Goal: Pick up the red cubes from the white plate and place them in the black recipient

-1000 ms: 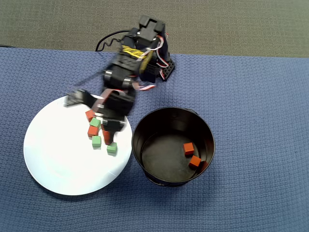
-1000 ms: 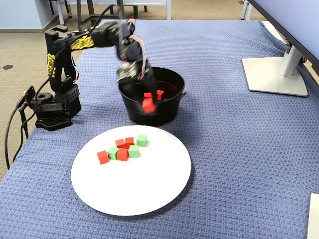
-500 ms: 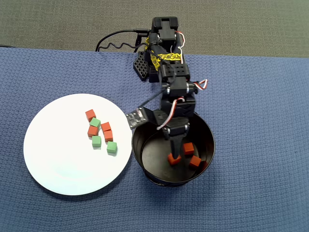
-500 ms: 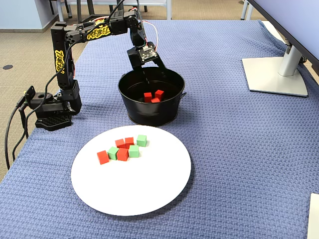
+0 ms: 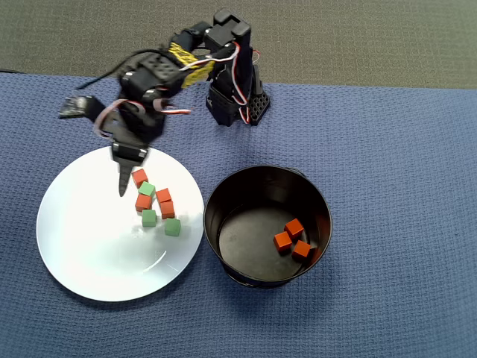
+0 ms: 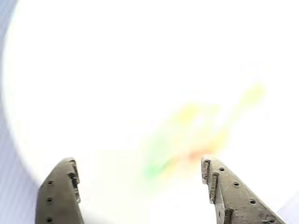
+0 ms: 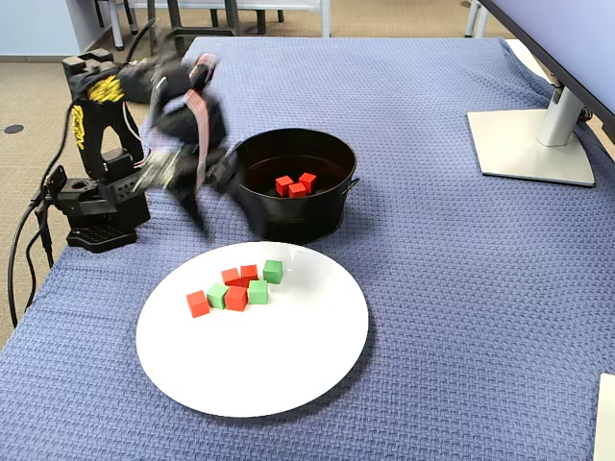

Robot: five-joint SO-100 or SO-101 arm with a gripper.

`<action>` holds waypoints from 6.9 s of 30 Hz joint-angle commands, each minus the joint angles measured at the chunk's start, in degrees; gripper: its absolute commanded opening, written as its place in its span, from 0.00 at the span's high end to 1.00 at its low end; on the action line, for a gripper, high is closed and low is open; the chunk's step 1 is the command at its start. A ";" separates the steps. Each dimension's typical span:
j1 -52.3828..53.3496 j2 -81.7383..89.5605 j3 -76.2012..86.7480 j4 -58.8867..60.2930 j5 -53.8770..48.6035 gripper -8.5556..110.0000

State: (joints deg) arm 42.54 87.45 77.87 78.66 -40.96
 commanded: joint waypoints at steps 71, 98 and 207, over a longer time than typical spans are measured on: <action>6.15 -8.88 16.70 -14.50 -35.86 0.77; 5.62 -6.68 18.28 -14.50 -32.87 0.93; -3.60 -25.22 -13.80 3.43 40.34 0.75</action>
State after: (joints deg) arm 40.78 61.44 67.68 82.79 0.35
